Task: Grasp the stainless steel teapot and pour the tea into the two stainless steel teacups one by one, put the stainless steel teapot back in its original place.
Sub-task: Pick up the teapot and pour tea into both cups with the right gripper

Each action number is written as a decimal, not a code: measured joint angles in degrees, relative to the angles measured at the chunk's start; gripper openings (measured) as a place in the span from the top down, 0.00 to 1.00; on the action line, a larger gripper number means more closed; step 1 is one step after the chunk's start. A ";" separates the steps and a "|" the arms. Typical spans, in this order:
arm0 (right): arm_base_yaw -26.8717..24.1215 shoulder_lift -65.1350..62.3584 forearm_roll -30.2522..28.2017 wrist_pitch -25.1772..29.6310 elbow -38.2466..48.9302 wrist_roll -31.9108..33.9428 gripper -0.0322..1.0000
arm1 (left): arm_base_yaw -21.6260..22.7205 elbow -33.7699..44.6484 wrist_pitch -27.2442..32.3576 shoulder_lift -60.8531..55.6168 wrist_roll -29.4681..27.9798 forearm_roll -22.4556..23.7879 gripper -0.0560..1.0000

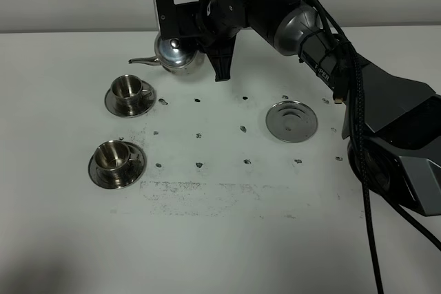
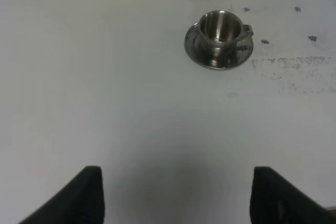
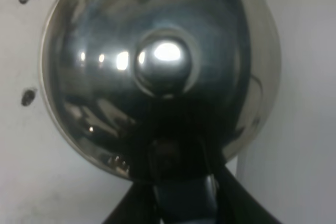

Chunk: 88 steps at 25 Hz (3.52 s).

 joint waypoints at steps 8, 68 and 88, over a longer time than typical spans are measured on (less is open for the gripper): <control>0.49 0.13 -2.73 -0.94 0.00 -0.22 0.78 | 0.00 0.00 0.00 0.00 0.00 0.00 0.40; 4.56 1.83 -15.87 -3.92 0.00 -0.22 0.78 | 0.00 0.00 0.00 0.00 0.00 0.00 0.40; 4.56 1.83 -17.61 -5.55 0.00 -0.69 0.78 | 0.00 0.00 0.00 0.00 0.00 0.00 0.40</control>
